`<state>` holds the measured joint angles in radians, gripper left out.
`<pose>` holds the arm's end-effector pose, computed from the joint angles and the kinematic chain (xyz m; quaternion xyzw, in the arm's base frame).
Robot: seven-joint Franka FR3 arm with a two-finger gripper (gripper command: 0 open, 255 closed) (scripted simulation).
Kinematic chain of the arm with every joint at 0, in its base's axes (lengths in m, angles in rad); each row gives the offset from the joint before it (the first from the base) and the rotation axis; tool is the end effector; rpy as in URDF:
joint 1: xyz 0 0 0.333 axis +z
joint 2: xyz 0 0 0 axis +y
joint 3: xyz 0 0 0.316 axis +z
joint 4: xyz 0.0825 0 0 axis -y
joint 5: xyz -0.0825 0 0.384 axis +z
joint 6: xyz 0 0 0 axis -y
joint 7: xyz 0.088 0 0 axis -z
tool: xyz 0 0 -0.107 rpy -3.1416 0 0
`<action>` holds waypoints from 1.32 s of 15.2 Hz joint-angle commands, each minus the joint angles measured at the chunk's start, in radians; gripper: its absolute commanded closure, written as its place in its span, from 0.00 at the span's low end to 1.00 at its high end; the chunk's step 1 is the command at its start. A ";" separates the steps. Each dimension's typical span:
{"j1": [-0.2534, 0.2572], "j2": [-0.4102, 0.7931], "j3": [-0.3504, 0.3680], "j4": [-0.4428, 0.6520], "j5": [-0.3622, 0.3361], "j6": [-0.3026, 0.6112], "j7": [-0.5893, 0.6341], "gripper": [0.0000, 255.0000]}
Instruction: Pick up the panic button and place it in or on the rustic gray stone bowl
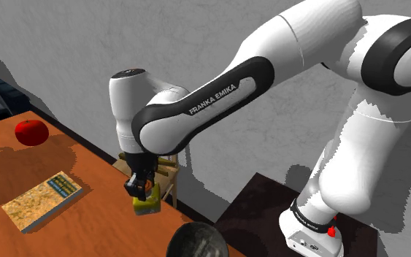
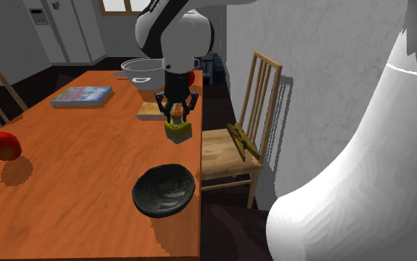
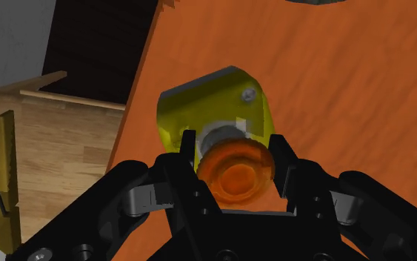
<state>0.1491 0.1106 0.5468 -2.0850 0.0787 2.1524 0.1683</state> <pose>0.4298 0.3578 0.3787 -0.9692 -0.2379 0.0385 0.0497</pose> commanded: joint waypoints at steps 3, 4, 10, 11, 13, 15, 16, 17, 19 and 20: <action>-0.004 -0.029 0.001 0.023 0.015 -0.049 -0.006 1.00; -0.004 -0.036 0.001 0.031 0.018 -0.062 -0.007 1.00; -0.008 -0.066 0.001 0.074 0.032 -0.132 -0.011 1.00; -0.006 -0.104 0.006 0.039 0.055 -0.130 -0.014 1.00; 0.003 -0.181 0.014 -0.026 0.100 -0.131 -0.019 1.00; 0.018 -0.257 0.019 -0.087 0.146 -0.136 -0.023 1.00; 0.027 -0.295 0.021 -0.115 0.168 -0.141 -0.024 1.00; 0.038 -0.333 0.022 -0.142 0.190 -0.147 -0.024 1.00; 0.063 -0.407 0.024 -0.193 0.232 -0.162 -0.022 1.00; 0.076 -0.444 0.025 -0.217 0.252 -0.172 -0.019 1.00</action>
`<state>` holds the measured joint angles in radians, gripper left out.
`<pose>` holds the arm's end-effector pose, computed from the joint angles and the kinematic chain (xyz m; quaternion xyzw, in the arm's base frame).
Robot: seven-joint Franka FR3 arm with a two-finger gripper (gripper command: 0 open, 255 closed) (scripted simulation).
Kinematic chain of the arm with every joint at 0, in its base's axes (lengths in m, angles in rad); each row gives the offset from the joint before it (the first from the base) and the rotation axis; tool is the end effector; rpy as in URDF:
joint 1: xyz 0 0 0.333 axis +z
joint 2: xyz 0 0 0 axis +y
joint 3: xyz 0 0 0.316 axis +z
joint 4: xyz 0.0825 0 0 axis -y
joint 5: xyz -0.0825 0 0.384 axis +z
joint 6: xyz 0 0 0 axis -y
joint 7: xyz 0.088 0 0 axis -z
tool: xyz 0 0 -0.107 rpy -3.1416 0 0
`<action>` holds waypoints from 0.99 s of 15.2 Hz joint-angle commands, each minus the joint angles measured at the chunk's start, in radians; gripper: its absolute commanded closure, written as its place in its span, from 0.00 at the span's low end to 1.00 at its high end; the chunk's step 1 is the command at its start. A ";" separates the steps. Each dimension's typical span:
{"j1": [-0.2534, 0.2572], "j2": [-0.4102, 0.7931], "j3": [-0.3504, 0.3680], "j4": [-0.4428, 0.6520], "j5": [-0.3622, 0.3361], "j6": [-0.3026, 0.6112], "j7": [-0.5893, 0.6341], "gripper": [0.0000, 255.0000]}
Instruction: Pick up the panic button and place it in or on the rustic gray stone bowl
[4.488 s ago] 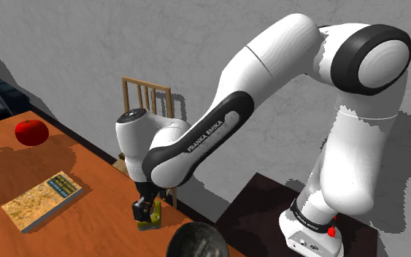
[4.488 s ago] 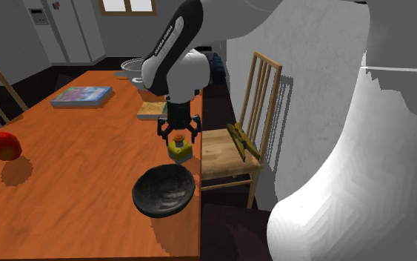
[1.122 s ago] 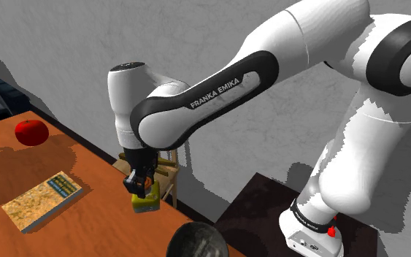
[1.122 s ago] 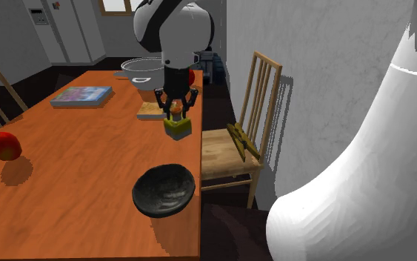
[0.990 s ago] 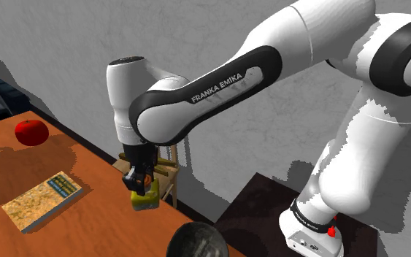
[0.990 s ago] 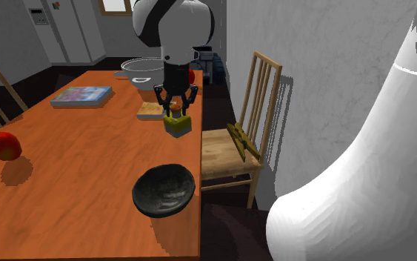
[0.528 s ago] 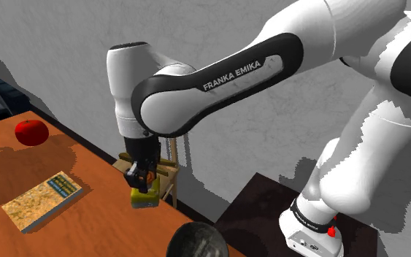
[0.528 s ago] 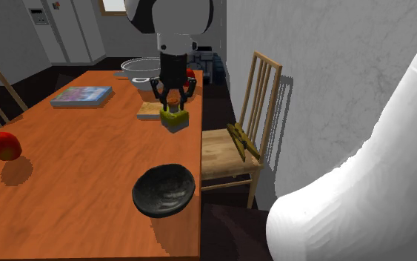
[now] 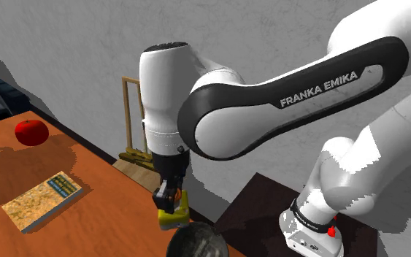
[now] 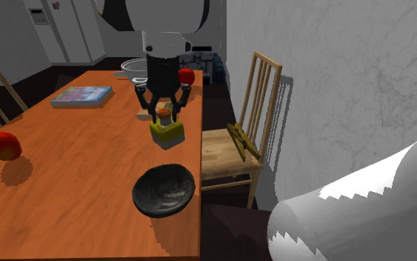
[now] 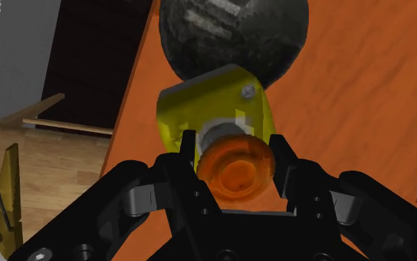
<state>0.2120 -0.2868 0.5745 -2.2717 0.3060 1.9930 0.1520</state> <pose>0.3126 0.3535 0.4519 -0.9691 -0.2387 0.0386 0.0493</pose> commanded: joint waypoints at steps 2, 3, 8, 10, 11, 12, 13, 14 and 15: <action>0.043 -0.118 -0.003 -0.074 0.063 -0.033 0.006 1.00; 0.059 -0.154 -0.002 -0.094 0.081 -0.045 0.012 1.00; 0.117 -0.259 0.008 -0.173 0.140 -0.061 0.037 1.00; 0.117 -0.251 0.017 -0.194 0.145 -0.032 0.034 1.00; 0.117 -0.246 0.021 -0.203 0.148 -0.017 0.033 1.00; 0.117 -0.241 0.026 -0.213 0.150 -0.003 0.031 1.00; 0.118 -0.235 0.030 -0.223 0.153 0.012 0.030 1.00; 0.118 -0.229 0.035 -0.232 0.155 0.027 0.028 1.00; 0.117 -0.223 0.040 -0.241 0.157 0.042 0.027 1.00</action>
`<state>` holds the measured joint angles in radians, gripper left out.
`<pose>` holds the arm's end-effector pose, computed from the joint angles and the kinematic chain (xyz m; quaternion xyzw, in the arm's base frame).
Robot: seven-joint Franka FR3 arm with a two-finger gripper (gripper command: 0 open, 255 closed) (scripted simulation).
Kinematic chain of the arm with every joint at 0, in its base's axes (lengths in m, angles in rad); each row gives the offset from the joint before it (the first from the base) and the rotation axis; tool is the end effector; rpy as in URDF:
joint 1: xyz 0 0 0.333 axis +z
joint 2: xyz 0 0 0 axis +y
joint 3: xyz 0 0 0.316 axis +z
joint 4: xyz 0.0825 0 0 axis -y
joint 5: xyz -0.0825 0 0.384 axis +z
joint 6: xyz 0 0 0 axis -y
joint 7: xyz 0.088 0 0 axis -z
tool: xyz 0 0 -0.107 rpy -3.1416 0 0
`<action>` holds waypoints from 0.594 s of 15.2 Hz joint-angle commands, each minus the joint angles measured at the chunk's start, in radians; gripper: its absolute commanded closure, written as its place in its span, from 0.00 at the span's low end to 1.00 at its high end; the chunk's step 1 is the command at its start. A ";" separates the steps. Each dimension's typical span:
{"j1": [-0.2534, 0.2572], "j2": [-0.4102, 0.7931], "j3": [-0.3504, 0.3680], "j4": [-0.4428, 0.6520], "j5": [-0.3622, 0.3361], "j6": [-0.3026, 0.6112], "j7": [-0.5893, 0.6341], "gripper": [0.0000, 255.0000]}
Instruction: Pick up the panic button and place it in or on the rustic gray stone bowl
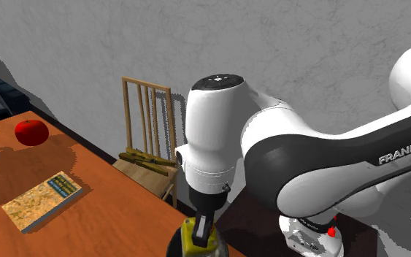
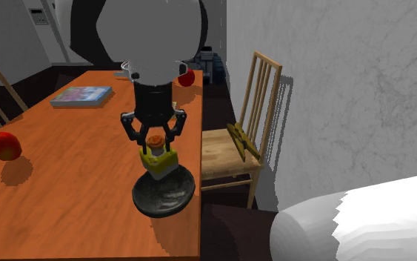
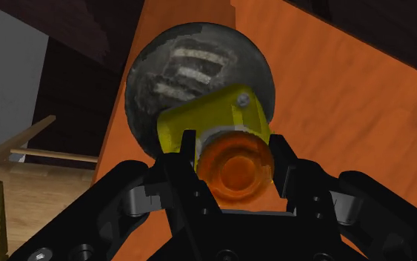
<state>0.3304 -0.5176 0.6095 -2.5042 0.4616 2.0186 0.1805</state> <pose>0.2165 0.3450 0.4263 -0.9692 -0.2380 0.0389 0.0495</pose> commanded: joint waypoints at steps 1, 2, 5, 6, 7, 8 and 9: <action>-0.001 0.014 0.010 -0.017 0.004 0.032 -0.003 1.00; -0.001 0.021 0.015 -0.026 0.006 0.048 -0.004 1.00; -0.003 0.044 0.030 -0.051 0.013 0.095 -0.008 1.00; -0.003 0.052 0.036 -0.059 0.014 0.111 -0.009 1.00; -0.004 0.061 0.041 -0.066 0.016 0.127 -0.010 1.00; -0.005 0.070 0.046 -0.074 0.018 0.144 -0.011 1.00; -0.006 0.080 0.052 -0.081 0.019 0.160 -0.012 1.00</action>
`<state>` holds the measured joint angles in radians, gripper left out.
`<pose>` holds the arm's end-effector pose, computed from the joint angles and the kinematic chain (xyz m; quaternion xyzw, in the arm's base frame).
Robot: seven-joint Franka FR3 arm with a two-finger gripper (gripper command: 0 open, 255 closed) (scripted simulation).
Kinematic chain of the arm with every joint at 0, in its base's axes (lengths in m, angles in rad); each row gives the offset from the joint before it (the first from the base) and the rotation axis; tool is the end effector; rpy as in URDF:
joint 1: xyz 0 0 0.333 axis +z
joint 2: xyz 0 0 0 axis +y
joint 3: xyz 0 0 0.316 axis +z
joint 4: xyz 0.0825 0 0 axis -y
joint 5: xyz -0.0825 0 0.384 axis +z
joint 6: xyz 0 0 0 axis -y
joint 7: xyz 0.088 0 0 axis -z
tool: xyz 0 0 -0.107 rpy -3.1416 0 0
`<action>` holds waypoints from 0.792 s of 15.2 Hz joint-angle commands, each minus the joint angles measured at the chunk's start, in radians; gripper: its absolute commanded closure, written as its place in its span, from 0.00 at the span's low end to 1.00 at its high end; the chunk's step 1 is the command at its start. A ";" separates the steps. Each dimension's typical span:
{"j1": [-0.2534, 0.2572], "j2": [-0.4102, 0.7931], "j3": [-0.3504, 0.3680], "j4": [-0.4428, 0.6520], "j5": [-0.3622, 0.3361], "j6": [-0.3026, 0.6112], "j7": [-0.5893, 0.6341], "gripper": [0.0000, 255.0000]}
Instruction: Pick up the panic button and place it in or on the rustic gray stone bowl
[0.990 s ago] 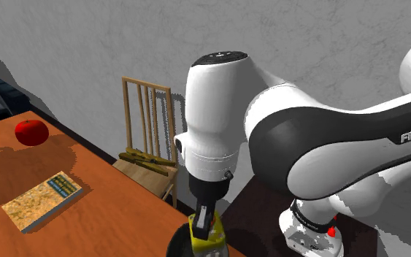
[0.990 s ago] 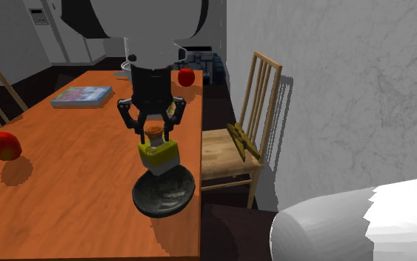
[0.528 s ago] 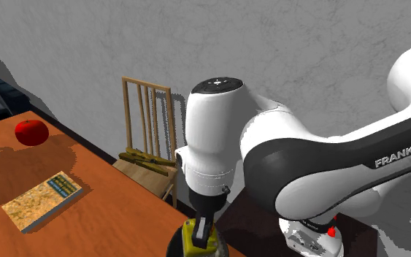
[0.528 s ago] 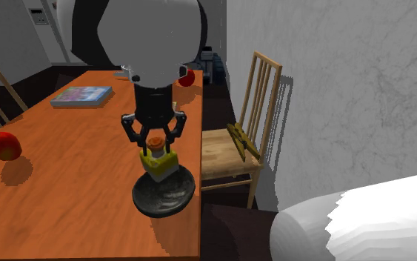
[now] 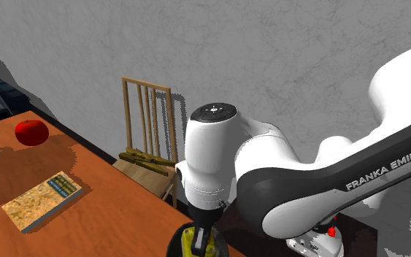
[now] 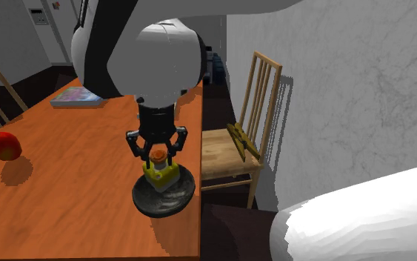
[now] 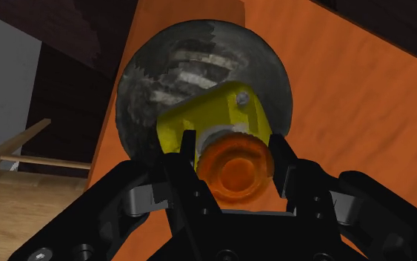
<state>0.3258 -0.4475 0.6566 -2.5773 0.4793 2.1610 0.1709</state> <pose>0.2166 0.3454 0.3788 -0.9692 -0.2380 0.0389 0.0494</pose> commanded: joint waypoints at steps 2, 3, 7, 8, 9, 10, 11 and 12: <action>-0.004 0.029 0.016 -0.021 0.004 0.051 -0.003 1.00; -0.004 0.029 0.016 -0.021 0.004 0.051 -0.003 1.00; -0.004 0.029 0.016 -0.021 0.004 0.051 -0.003 1.00; -0.004 0.029 0.016 -0.021 0.004 0.051 -0.003 1.00; -0.004 0.029 0.016 -0.021 0.004 0.051 -0.003 1.00; -0.004 0.029 0.016 -0.021 0.004 0.051 -0.003 1.00; -0.004 0.029 0.016 -0.021 0.004 0.051 -0.003 0.00; -0.004 0.029 0.016 -0.021 0.003 0.051 -0.003 0.00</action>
<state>0.3221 -0.4182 0.6722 -2.5985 0.4828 2.2117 0.1677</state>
